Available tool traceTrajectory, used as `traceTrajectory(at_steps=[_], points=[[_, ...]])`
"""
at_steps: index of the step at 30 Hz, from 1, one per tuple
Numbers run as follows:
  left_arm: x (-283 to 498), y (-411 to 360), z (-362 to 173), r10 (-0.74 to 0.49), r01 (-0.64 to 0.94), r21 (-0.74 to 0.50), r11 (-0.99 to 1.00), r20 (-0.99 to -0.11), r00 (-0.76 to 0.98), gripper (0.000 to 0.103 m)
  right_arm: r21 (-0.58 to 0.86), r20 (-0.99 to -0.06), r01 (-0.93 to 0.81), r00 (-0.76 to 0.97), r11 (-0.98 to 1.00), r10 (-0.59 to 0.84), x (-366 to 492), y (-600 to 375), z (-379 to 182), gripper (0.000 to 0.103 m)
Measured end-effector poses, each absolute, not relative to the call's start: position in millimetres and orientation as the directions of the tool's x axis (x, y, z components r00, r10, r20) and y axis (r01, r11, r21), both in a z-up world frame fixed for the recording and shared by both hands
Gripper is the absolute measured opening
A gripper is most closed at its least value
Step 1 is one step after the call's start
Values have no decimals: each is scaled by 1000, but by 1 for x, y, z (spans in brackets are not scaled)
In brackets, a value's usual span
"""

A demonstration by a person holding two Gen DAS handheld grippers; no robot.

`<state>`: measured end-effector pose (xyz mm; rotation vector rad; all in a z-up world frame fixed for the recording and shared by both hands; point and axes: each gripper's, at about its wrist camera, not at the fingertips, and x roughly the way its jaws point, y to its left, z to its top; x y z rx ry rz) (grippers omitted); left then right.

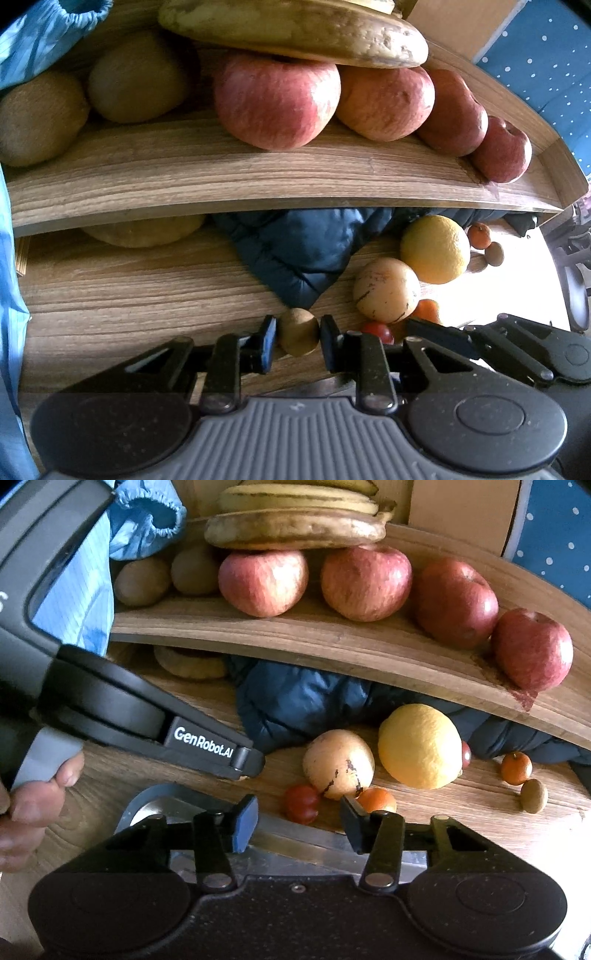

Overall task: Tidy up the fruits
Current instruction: 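Carry the brown fruit and cherry tomato back over the steel tray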

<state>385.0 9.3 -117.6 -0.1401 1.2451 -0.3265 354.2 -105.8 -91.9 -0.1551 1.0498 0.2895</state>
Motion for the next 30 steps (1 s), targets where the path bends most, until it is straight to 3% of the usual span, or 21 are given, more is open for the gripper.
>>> traceTrajectory(at_steps=[4, 8, 16, 30], points=[[385, 10, -118, -319, 167, -281, 945, -905, 281, 27, 18, -873, -299, 460, 954, 161, 359, -106, -94, 47], [385, 9, -117, -319, 169, -280, 945, -906, 280, 27, 7, -880, -282, 455, 959, 140, 363, -108, -96, 36], [385, 8, -117, -319, 169, -281, 945, -906, 278, 27, 15, -885, -276, 443, 961, 141, 369, -107, -101, 25], [377, 6, -105, -307, 177, -263, 948, -901, 308, 27, 23, -863, -276, 480, 961, 158, 356, -113, -92, 24]])
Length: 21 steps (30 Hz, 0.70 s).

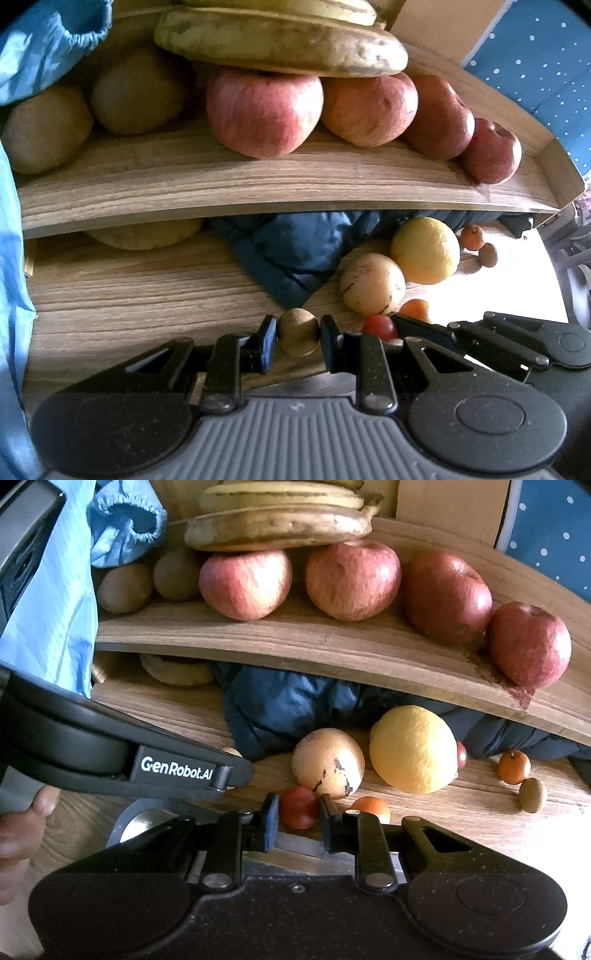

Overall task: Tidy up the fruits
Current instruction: 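Carry the brown fruit and cherry tomato back over the steel tray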

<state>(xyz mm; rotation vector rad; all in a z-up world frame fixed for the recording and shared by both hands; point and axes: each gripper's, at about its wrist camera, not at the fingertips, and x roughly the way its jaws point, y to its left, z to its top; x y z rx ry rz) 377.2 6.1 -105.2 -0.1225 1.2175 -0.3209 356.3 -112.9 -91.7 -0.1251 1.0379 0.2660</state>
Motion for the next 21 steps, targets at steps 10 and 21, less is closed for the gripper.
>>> traceTrajectory(at_steps=[10, 21], points=[[360, -10, -90, -315, 203, -259, 944, -892, 326, 27, 31, -840, -268, 516, 963, 171, 336, -123, -75, 24], [334, -36, -83, -334, 248, -262, 933, -889, 314, 27, 33, -832, -230, 532, 973, 155, 309, -146, -69, 24]])
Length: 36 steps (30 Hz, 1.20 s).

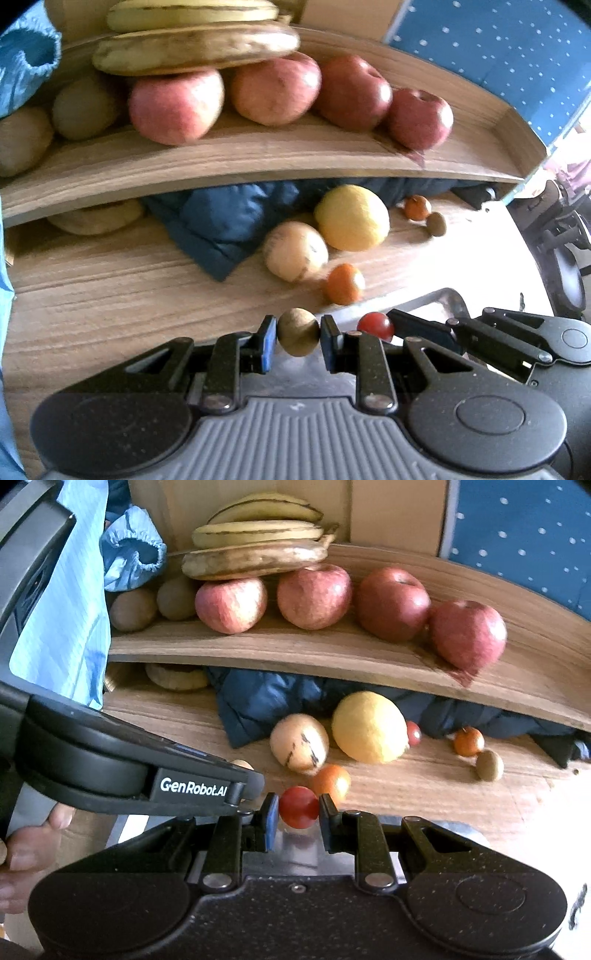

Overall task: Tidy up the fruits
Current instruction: 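Carry the brown fruit and cherry tomato back over the steel tray, then lower the brown fruit onto the tray with the left tool while the right lowers the tomato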

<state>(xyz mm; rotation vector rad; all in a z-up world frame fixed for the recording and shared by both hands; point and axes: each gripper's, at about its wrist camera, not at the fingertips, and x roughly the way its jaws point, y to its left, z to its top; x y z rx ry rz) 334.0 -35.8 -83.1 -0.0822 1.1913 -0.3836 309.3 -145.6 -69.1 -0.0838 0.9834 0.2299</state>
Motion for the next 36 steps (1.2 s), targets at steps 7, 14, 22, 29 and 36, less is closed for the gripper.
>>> traceTrajectory(at_steps=[7, 14, 22, 29, 36], points=[[318, -58, -85, -345, 272, -269, 924, -891, 294, 27, 30, -840, -205, 525, 978, 136, 287, -163, -68, 24], [302, -71, -89, -351, 296, -269, 917, -895, 274, 27, 37, -850, -183, 511, 982, 128, 265, -177, -71, 24], [282, -87, -95, -354, 318, -269, 909, -901, 250, 27, 47, -861, -169, 492, 985, 125, 239, -193, -75, 24], [263, -98, -100, -346, 320, -267, 909, -911, 223, 27, 67, -870, -182, 471, 981, 147, 216, -200, -76, 24], [249, -100, -102, -326, 312, -251, 917, -919, 221, 27, 87, -880, -196, 444, 977, 167, 199, -203, -80, 24]])
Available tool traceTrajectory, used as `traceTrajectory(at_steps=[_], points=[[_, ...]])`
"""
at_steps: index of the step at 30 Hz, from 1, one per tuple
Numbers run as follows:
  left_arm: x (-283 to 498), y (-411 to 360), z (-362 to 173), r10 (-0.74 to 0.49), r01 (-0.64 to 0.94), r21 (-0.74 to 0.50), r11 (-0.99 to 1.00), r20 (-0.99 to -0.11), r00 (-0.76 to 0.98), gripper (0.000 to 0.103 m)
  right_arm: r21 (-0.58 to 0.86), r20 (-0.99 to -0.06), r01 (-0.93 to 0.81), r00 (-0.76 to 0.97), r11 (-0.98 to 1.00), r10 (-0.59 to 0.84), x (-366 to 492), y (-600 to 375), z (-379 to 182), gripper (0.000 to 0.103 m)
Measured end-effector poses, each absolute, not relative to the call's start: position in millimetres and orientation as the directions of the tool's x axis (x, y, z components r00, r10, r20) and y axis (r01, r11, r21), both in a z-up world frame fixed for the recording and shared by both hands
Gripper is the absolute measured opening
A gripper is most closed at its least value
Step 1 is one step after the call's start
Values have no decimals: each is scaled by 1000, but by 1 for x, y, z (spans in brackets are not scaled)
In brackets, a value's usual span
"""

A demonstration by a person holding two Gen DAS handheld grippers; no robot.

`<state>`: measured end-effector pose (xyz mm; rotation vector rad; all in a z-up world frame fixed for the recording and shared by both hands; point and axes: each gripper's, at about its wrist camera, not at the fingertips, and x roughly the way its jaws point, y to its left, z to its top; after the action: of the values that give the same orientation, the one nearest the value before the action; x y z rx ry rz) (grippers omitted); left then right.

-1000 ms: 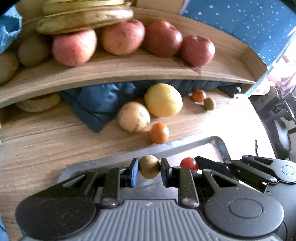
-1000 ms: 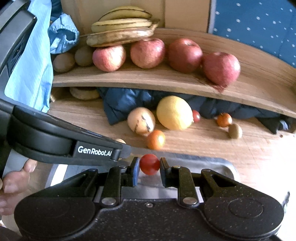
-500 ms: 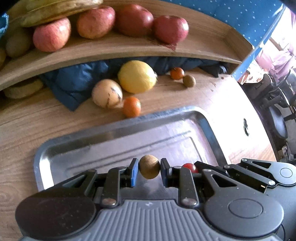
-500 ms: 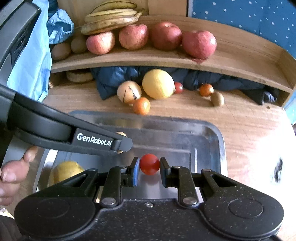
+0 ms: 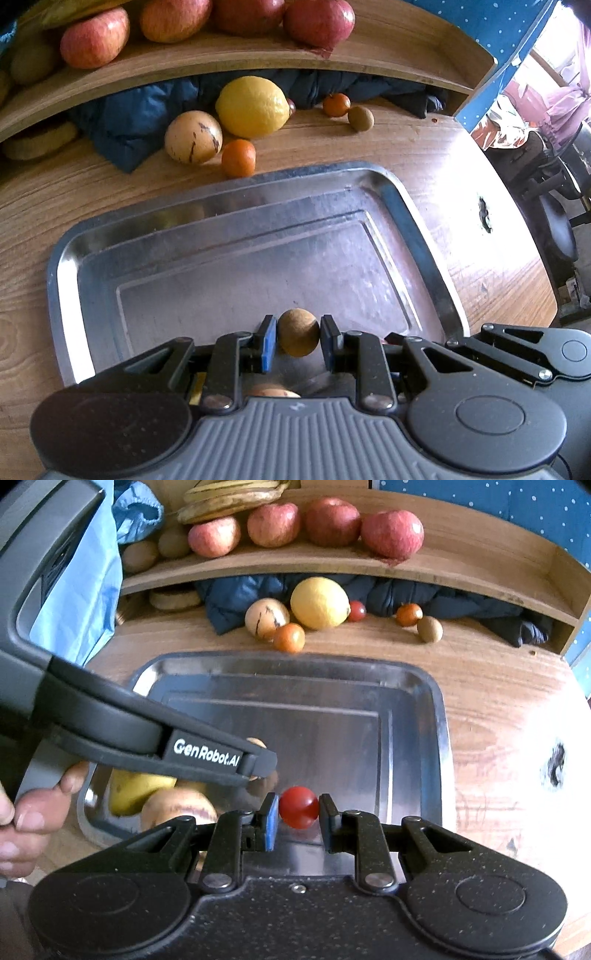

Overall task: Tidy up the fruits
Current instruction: 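Lower the brown fruit onto the tray with the left tool while the right lowers the tomato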

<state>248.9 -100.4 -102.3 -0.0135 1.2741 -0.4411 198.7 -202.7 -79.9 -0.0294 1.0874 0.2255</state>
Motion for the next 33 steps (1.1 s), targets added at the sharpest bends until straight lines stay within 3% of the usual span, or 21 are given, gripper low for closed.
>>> traceTrajectory(at_steps=[28, 33], points=[[229, -113, -101, -281, 302, -207, 930, -933, 226, 29, 125, -889, -218, 409, 968, 207, 175, -211, -88, 28], [225, -113, -98, -282, 292, -208, 934, -929, 240, 41, 119, -887, -221, 415, 968, 204, 173, -211, -86, 32]])
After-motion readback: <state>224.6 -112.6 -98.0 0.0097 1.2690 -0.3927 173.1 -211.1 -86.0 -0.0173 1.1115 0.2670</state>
